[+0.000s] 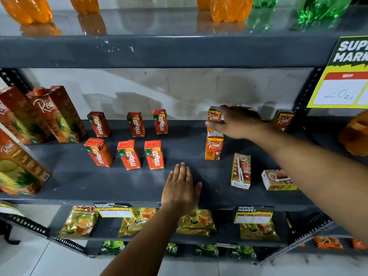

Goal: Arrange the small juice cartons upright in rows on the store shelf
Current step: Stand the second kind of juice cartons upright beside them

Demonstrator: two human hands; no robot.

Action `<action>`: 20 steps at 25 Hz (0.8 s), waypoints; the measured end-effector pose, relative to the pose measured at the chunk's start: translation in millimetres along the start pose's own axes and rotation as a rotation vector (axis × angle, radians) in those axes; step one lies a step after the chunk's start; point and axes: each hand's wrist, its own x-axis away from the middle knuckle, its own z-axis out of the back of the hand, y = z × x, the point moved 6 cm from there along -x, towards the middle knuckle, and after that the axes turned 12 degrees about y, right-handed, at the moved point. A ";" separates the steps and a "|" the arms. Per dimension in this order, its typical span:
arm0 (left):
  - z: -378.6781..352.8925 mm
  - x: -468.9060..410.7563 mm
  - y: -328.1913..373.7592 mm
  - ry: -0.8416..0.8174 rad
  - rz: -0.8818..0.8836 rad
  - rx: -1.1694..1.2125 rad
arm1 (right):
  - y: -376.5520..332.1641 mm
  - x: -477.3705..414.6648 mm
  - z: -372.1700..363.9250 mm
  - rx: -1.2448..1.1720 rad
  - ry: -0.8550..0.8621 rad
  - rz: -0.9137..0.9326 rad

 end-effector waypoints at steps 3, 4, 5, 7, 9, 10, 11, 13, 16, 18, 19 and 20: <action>-0.5 -1.9 0.7 -0.006 -0.016 -0.014 | 23.9 43.3 -2.2 -0.034 -0.172 0.188; -0.8 -2.1 0.3 -0.006 -0.014 -0.020 | 26.4 65.7 -13.3 0.049 -0.280 0.304; -0.8 -2.3 -0.9 -0.004 -0.007 -0.024 | 25.3 85.7 -26.2 0.159 -0.363 0.429; -1.0 -2.5 -4.2 -0.004 0.013 -0.024 | 17.3 106.8 -50.0 0.352 -0.435 0.619; -1.0 -1.9 -4.1 -0.011 0.019 -0.022 | 10.7 111.5 -67.2 0.429 -0.441 0.723; -0.1 -1.6 -3.0 -0.008 0.020 -0.023 | 9.1 111.9 -70.1 0.433 -0.412 0.756; 1.4 -1.8 -1.6 -0.002 0.019 -0.025 | 10.3 111.0 -68.7 0.407 -0.366 0.766; 4.6 -2.8 1.3 0.007 0.009 -0.035 | 22.2 102.8 -57.0 0.261 -0.258 0.660; 10.1 -7.1 2.9 0.027 0.003 -0.056 | 53.7 75.1 -29.8 -0.115 -0.095 0.248; 10.8 -8.7 4.6 0.033 0.010 -0.065 | 73.6 59.3 -21.1 -0.262 -0.009 -0.007; 9.3 -7.5 6.3 0.028 0.012 -0.066 | 80.4 54.9 -20.8 -0.273 0.033 -0.100; 6.8 -4.5 8.4 0.017 0.016 -0.065 | 84.3 53.9 -22.6 -0.249 0.072 -0.163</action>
